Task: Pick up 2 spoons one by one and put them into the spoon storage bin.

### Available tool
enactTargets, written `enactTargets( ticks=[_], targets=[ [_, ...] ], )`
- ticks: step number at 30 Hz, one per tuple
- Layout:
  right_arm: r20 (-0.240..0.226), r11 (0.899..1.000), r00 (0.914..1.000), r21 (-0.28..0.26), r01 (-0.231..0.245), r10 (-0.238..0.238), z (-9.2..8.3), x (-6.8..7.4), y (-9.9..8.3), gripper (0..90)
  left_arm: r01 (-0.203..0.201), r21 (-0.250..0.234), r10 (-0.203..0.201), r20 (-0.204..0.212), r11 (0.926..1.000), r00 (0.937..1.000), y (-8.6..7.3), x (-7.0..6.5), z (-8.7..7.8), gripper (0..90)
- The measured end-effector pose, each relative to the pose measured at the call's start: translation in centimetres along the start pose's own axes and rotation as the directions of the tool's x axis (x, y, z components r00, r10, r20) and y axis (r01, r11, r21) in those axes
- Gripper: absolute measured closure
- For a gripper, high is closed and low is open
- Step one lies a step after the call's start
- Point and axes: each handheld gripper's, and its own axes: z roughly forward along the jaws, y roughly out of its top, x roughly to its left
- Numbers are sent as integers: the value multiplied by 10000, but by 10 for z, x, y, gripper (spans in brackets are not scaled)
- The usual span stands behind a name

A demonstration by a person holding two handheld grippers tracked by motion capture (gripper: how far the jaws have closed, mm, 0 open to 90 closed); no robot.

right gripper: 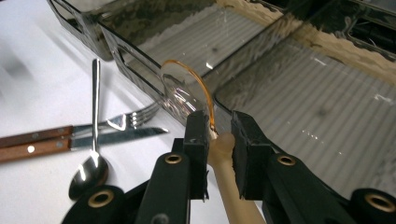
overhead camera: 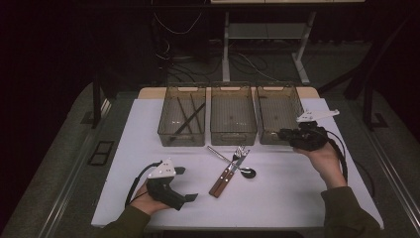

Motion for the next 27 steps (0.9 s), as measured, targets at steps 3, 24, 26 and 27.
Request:
enactTargets(
  ticks=[3,24,26,27],
  targets=[
    [-76,10000,10000,-83,52,-53,4,5,5,769,2,2,-2,7,10000,10000,0,0,0,0],
    [-509,9966,9954,64,818,-814,70,28,61,767,-51,-40,52,39,10000,10000,0,1,-1,0],
    [-646,9967,9947,31,807,-803,77,28,64,766,-53,-41,53,42,10000,10000,0,1,-1,0],
    [-654,9968,9948,81,793,-787,80,28,66,766,-63,-37,64,42,10000,10000,0,1,0,0]
  ],
)
